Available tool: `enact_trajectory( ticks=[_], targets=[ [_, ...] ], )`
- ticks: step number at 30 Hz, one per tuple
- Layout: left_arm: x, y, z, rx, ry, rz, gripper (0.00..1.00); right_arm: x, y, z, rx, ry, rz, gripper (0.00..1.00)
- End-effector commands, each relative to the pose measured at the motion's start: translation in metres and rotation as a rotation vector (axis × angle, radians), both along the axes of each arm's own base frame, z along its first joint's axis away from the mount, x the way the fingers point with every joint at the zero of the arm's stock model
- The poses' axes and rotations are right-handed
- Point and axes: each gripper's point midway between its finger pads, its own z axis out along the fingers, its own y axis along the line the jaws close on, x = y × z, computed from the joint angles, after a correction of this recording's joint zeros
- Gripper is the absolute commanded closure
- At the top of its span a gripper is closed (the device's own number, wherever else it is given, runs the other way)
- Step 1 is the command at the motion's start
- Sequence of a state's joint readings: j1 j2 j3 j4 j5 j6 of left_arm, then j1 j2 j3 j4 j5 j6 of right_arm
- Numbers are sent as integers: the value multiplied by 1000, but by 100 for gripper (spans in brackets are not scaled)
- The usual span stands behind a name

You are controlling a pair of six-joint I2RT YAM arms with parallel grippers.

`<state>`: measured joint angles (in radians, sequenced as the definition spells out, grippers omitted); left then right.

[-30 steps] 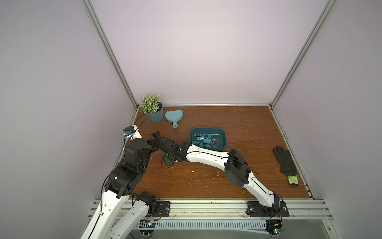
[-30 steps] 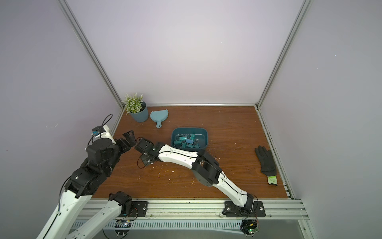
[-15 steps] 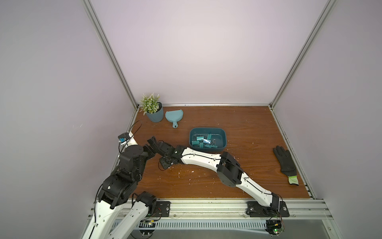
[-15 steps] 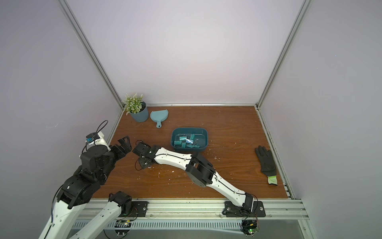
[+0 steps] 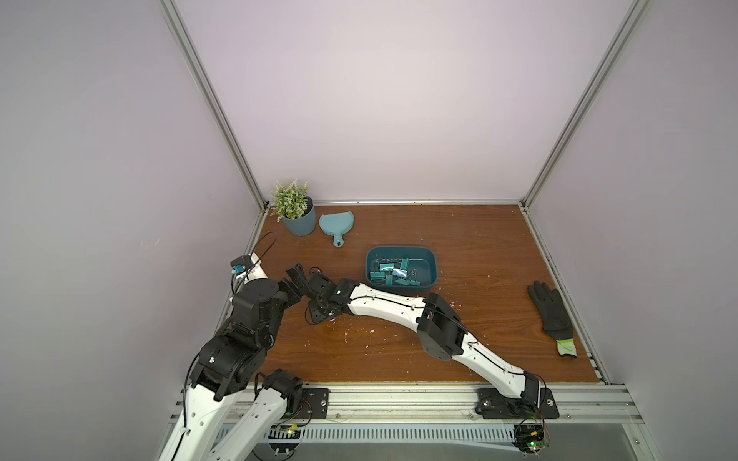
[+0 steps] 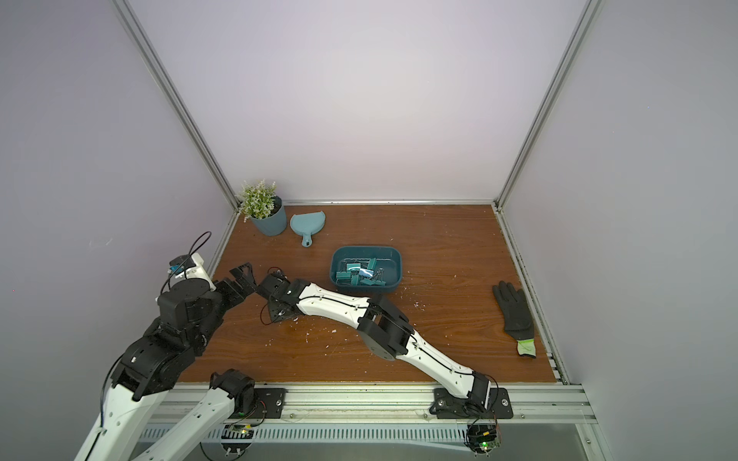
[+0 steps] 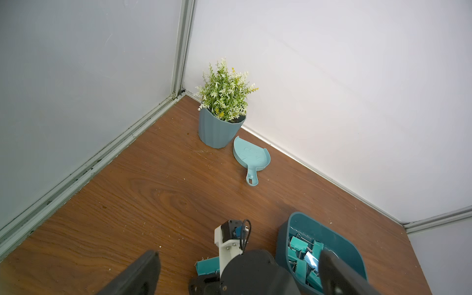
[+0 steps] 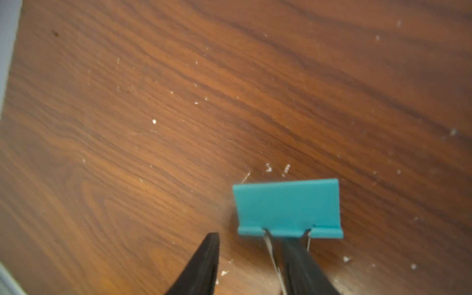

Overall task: Take out the binder clips from the storage box
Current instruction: Place the binder clip at the center of the board, then pick up the binder clip from the storage box.

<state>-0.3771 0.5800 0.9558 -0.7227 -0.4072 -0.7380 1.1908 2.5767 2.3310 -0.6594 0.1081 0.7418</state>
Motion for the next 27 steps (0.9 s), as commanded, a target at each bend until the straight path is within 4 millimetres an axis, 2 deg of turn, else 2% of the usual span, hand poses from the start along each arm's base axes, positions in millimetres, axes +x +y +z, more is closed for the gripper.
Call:
enact_trajectory(
  ticks=[1, 5, 11, 15, 19, 24, 27],
  targets=[
    [3, 0, -8, -4, 38, 8, 0, 9, -6, 52, 43, -57, -25, 47],
    [9, -4, -13, -9, 66, 6, 0, 23, -35, 80, 20, -108, -55, 46],
    [24, -14, -25, -19, 91, -12, 0, 43, -89, 108, 23, -147, -84, 47],
    [34, -21, -31, -35, 92, -26, 0, 56, -122, 110, 36, -137, -90, 50],
    [46, -31, -47, -38, 107, -59, 0, 84, -167, 112, -2, -163, -130, 51],
    [62, -56, -72, -62, 121, -161, 0, 119, -227, 111, -96, -183, -229, 57],
    [71, -71, -78, -77, 99, -227, 0, 134, -261, 100, -153, -163, -294, 63]
  ],
)
